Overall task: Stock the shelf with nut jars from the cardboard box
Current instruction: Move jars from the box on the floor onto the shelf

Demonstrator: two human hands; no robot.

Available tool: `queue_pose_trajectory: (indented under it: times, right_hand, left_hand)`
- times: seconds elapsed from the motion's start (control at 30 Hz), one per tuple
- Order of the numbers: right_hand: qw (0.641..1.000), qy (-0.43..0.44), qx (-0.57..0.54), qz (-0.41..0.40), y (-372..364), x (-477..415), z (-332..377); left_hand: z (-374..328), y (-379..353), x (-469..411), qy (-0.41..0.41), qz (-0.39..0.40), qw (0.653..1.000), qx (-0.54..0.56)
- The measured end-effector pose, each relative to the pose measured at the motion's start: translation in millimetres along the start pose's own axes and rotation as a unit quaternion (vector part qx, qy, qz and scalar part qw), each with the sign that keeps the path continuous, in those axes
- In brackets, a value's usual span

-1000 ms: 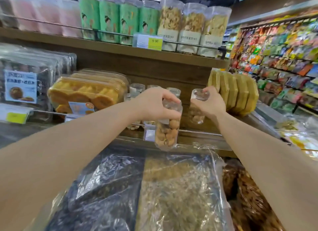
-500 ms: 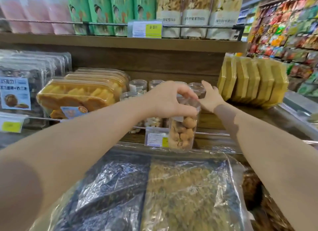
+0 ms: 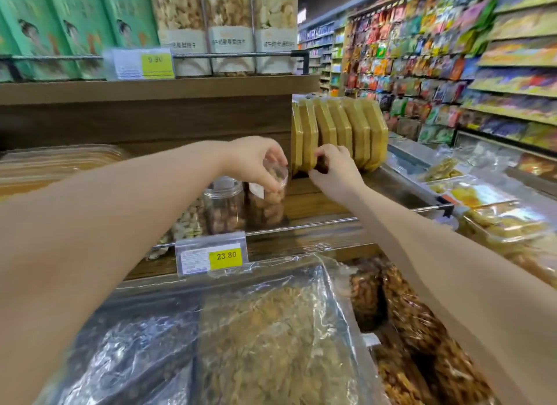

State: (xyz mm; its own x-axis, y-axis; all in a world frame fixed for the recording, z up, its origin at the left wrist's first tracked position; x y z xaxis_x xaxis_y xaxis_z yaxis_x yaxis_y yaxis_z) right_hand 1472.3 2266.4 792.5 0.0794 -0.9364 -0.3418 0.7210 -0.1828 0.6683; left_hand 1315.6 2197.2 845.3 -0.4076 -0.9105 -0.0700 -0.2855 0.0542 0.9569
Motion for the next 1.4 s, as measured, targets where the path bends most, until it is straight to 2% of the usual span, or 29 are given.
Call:
queue_pose_trajectory:
  times: [0.13,0.23,0.3,0.47,0.67,0.83,0.97,1.1,1.27,1.4]
  right_hand:
    - [1.0,0.0,-0.001,-0.007,1.7,3.6,0.3]
    - [1.0,0.0,0.003,-0.006,1.8,9.8,5.5]
    - [1.0,-0.014,0.005,0.002,4.6,16.1,9.7]
    - [0.998,-0.037,0.048,0.032,27.0,46.1,31.6]
    - [0.996,-0.046,0.07,0.042,69.5,115.3,74.8]
    - [0.998,-0.022,0.064,0.018,106.0,192.3,114.3]
    - [0.997,-0.029,0.065,-0.031,123.0,271.0,133.3]
    - [0.994,-0.054,0.021,-0.094,122.3,367.7,128.0]
    - [0.987,-0.088,0.08,-0.105,127.0,493.2,110.2]
    - [0.976,-0.139,0.071,-0.149,155.9,578.2,85.9]
  left_hand:
    - [12.9,-2.7,-0.2,0.021,0.085,0.996,0.008]
    - [9.9,-3.2,3.4,0.015,0.114,0.993,0.027]
    - [3.5,-8.0,8.3,0.0,0.088,0.996,0.021]
    - [-28.3,-19.1,45.7,-0.039,-0.064,0.997,-0.013]
    - [-77.7,-51.4,107.7,-0.067,-0.033,0.997,0.03]
    - [-118.4,-69.2,162.0,-0.106,-0.024,0.992,0.069]
    - [-157.2,-92.2,215.4,-0.154,0.006,0.984,0.087]
    - [-192.2,-137.0,278.0,-0.204,0.042,0.972,0.105]
    - [-244.5,-201.2,353.7,-0.266,0.108,0.938,0.195]
    - [-291.0,-251.5,383.0,-0.302,0.152,0.913,0.23]
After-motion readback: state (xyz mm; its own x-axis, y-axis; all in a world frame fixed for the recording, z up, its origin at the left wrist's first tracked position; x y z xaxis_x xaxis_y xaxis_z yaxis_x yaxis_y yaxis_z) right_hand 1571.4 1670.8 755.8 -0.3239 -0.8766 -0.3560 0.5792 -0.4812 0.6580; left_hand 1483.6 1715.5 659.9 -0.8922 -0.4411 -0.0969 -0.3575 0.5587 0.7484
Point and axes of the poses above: each hand's wrist, its own x-axis away from the middle knuckle, its own y-axis out of the back of the hand, z = x × y, the point moved 5 cm from there along -x, towards the middle knuckle, and after that the axes turned 13 degrees about -y, right-handed, at the moved point
